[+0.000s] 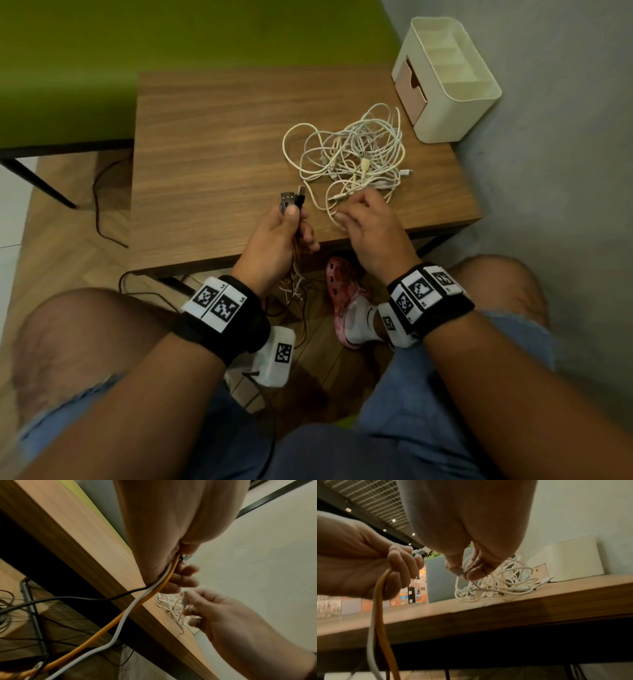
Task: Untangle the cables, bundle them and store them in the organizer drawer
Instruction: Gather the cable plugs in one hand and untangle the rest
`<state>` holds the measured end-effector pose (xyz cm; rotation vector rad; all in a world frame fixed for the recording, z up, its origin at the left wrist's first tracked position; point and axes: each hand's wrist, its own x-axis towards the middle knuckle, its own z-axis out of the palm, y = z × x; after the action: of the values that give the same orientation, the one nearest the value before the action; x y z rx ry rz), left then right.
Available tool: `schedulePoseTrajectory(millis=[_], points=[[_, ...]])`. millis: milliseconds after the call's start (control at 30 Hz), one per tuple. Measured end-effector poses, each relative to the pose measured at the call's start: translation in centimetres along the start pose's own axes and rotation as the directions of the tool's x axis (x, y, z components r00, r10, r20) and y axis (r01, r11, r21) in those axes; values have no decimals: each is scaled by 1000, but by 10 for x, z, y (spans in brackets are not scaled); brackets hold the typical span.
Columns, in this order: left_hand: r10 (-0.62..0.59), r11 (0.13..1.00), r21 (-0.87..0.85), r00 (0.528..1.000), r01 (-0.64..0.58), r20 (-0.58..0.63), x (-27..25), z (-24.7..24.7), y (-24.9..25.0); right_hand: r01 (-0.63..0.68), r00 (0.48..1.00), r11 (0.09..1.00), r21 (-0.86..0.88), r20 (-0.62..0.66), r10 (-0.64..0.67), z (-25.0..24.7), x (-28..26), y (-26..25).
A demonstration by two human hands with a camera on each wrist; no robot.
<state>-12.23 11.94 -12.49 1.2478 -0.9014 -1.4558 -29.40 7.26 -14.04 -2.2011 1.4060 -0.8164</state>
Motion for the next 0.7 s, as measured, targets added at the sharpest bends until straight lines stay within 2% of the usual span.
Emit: schedulePoseTrajectory(millis=[67, 133, 200, 267, 400, 500, 567, 700], points=[[66, 997, 47, 998, -65, -22, -1, 5, 1, -25, 996, 996, 84, -85, 32, -10, 0, -7], [138, 985, 107, 989, -133, -44, -2, 12, 4, -138, 981, 960, 245, -98, 166, -24, 0, -18], [206, 966, 169, 977, -193, -61, -2, 19, 10, -255, 955, 868, 427, -27, 294, -37, -1, -30], [268, 946, 203, 962, -252, -56, 1, 26, 15, -308, 938, 778, 548, 40, 343, -48, -2, -40], [326, 916, 254, 945, -312, -14, 4, 43, 22, -288, 943, 709, 643, 60, 329, -70, -3, -54], [335, 923, 183, 941, -337, 46, 1, 56, 24, -237, 957, 744, 625, 17, 291, -79, -4, -58], [345, 923, 150, 934, -355, 89, -5, 62, 26, -235, 952, 725, 647, 4, 305, -80, -4, -58], [377, 887, 239, 919, -395, 116, -10, 69, 31, -228, 941, 664, 713, -14, 338, -82, -3, -57]])
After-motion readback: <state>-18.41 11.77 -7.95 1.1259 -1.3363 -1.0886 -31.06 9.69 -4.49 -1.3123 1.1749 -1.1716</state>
